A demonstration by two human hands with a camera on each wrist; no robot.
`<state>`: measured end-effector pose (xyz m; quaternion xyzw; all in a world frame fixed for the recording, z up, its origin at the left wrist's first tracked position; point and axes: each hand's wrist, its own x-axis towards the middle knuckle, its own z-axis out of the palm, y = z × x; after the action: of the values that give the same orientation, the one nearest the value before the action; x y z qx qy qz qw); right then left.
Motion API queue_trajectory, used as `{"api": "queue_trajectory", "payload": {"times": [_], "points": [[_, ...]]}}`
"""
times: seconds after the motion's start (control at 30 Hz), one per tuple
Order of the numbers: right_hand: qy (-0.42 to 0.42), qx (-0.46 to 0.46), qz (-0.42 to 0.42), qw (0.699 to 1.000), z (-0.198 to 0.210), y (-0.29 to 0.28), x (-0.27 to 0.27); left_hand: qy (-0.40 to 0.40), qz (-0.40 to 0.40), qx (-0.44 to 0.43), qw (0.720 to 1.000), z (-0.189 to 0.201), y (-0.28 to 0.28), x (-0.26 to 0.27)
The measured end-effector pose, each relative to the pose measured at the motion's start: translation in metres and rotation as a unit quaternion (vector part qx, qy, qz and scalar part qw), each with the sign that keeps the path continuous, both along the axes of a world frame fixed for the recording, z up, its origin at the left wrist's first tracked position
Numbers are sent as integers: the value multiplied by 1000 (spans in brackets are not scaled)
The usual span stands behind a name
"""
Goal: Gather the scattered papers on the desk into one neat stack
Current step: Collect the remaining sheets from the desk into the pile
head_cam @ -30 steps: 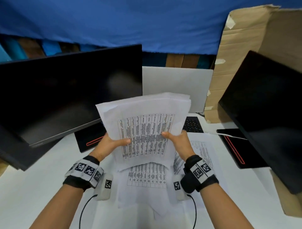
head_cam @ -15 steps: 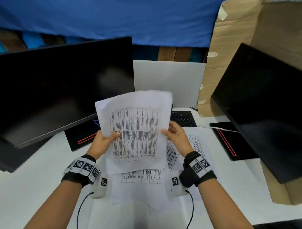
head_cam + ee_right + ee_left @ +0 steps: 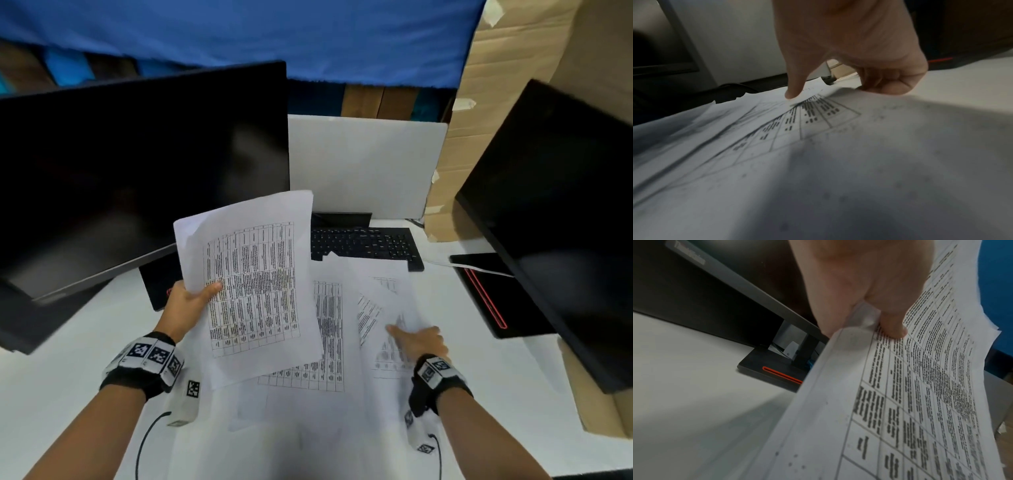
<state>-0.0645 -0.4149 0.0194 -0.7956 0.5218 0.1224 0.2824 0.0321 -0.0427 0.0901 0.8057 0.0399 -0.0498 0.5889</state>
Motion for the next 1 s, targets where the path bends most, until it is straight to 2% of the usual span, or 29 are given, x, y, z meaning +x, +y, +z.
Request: {"api": "queue_trajectory", "payload": {"times": [0.13, 0.2, 0.53, 0.67, 0.8, 1.0], "points": [[45, -26, 39, 998, -2, 26, 17, 6, 2, -9, 1000, 0, -5, -3], [50, -10, 44, 998, 0, 30, 25, 6, 4, -7, 1000, -1, -4, -4], [-48, 158, 48, 985, 0, 9, 30, 17, 3, -19, 1000, -3, -3, -3], [-103, 181, 69, 976, -8, 3, 28, 20, 2, -25, 999, -4, -4, -2], [-155, 155, 104, 970, 3, 3, 20, 15, 4, -30, 999, -4, -4, -2], [-210, 1, 180, 961, 42, -4, 3, 11, 16, -43, 999, -1, -2, -3]]}}
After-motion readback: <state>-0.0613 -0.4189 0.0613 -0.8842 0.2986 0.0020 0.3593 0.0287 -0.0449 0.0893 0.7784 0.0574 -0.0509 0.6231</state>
